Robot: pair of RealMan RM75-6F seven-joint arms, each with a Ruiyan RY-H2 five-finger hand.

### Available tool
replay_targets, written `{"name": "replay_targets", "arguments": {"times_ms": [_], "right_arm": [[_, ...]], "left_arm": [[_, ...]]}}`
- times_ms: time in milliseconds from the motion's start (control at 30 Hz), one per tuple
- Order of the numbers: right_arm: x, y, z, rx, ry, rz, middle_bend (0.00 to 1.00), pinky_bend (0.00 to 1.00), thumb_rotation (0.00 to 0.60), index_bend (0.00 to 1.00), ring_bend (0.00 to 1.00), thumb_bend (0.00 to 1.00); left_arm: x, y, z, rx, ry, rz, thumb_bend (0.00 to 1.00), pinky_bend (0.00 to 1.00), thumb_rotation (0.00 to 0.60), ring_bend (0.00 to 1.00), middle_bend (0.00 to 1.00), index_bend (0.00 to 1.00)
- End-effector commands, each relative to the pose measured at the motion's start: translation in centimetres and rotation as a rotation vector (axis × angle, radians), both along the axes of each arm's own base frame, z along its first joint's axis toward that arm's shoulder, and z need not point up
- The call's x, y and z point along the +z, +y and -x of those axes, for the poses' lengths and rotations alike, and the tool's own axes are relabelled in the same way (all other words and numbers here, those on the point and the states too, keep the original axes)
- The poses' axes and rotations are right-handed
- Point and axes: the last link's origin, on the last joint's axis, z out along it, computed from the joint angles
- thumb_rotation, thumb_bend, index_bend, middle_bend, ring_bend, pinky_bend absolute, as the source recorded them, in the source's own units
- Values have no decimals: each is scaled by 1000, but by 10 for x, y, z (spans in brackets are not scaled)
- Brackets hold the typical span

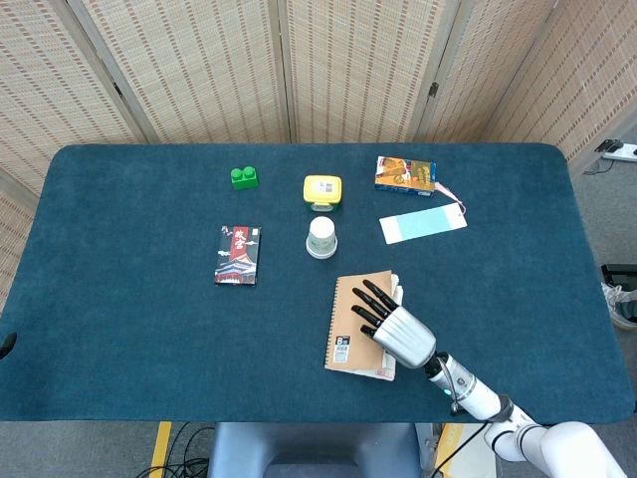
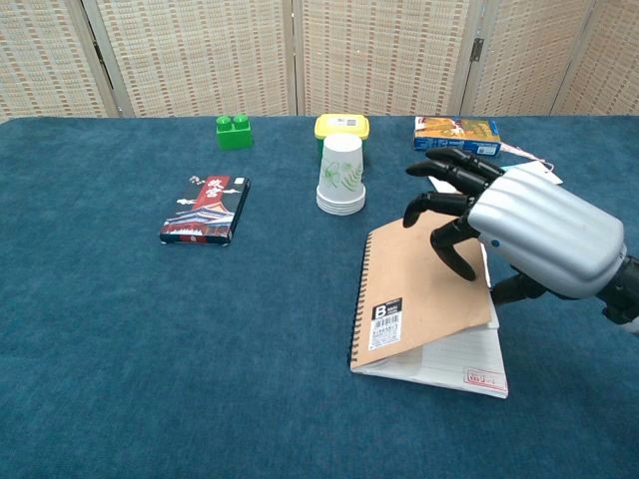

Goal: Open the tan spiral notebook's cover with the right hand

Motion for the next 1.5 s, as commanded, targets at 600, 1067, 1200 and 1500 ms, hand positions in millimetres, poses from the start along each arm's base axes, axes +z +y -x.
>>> {"name": "replay_targets", "arguments": {"times_ms": [600, 1067, 1200, 1500], "right_arm": [[-17, -46, -77, 90, -19, 24, 208, 0, 600, 200, 82, 233], [-59, -78, -112, -37, -47, -102, 63, 0, 600, 0, 0, 188], [-59, -79, -110, -45, -62, -109, 48, 0, 600, 0, 0, 184], [17, -65, -61, -117, -96, 58, 0, 0, 600, 0, 0, 149]], "left_arm": [[7, -1, 1, 0, -18, -23, 275, 170, 600, 78, 85, 85], [15, -2, 6, 14, -37, -49, 275, 170, 600, 78, 84, 86], [17, -3, 6, 16, -40, -52, 275, 170, 600, 78, 84, 86], [17, -7, -3, -16, -15, -60, 275, 170, 600, 78, 84, 97]]}}
